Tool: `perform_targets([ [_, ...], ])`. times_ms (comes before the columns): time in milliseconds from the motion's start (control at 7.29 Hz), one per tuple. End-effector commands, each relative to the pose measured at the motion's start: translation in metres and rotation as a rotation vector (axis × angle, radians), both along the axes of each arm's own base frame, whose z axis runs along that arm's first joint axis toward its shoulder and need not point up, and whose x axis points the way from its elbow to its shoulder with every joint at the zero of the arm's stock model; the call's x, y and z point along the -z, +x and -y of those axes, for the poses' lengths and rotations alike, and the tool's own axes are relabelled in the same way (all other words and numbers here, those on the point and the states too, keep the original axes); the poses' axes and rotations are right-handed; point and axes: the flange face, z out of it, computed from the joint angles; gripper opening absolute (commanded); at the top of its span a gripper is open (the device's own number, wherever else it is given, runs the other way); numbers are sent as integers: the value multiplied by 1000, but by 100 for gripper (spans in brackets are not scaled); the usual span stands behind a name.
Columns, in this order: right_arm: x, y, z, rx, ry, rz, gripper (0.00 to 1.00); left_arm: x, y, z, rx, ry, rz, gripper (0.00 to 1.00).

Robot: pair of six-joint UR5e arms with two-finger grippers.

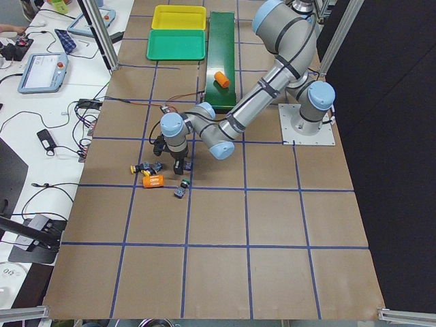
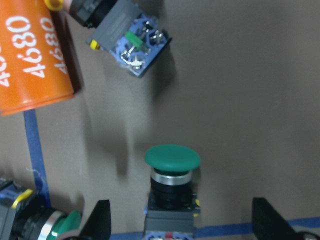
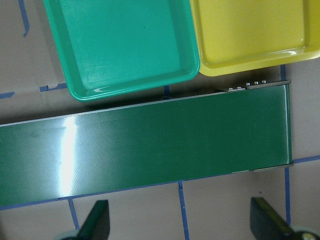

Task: Sort buttons by color to trays
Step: 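Return the left gripper to the pile and grasp a green-capped button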

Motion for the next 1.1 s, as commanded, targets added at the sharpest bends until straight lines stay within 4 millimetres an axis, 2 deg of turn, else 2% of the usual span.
perform_targets([
  [0, 0, 0, 0, 1, 0, 2, 100, -1, 1, -4, 5, 6, 5, 4],
  [137, 0, 0, 0, 0, 0, 2, 100, -16, -5, -6, 7, 6, 11, 3],
  [274, 0, 0, 0, 1, 0, 2, 100, -35, -20, -15, 6, 32, 5, 2],
  [411, 0, 0, 0, 1, 0, 2, 100, -58, -47, -26, -55, 47, -2, 2],
  [548, 0, 0, 0, 1, 0, 2, 100, -82, -96, -38, -118, 53, -6, 2],
  [823, 0, 0, 0, 0, 0, 2, 100, -132, -208, -64, -383, 32, 24, 2],
  [960, 0, 0, 0, 1, 0, 2, 100, -139, -262, -79, -505, 28, 32, 2],
])
